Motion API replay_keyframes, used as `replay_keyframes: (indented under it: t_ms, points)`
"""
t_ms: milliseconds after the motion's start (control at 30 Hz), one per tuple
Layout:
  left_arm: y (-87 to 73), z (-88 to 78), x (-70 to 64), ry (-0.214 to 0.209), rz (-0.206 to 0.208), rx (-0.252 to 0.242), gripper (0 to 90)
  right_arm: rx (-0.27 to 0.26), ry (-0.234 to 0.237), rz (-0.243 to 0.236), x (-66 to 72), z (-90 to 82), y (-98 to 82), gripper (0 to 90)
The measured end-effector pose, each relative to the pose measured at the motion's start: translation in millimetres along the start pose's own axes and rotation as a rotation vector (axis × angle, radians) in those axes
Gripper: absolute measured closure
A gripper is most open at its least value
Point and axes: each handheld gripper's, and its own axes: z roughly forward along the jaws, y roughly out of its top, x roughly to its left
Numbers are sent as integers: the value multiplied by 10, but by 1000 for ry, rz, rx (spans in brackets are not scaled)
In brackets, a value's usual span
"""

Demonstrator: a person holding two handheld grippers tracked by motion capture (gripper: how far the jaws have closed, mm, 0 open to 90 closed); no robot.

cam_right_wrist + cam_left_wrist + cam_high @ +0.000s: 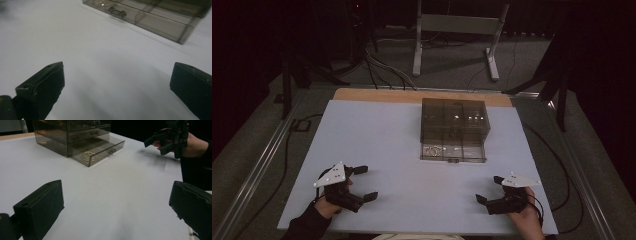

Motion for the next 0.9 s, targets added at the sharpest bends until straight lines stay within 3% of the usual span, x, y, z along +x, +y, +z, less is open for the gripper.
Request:
replay_keyframes:
  t_ms: [200, 333, 467, 700, 900]
  points:
    - [-3, -3, 4, 2, -1, 1, 6, 2, -29, 25, -48, -94, -123, 0]
    - [-1, -13, 1, 2, -2, -3, 6, -30, -33, 31, -57, -103, -133, 0]
    - [-5, -18, 6, 2, -5, -5, 6, -2, -15, 30, -61, -17, -124, 0]
    - [-6, -15, 6, -1, -9, -6, 6, -10, 7, 10, -31, 22, -94, 0]
    - [-8, -8, 8, -1, -13, -5, 6, -18, 22, 36, -53, 8, -81, 0]
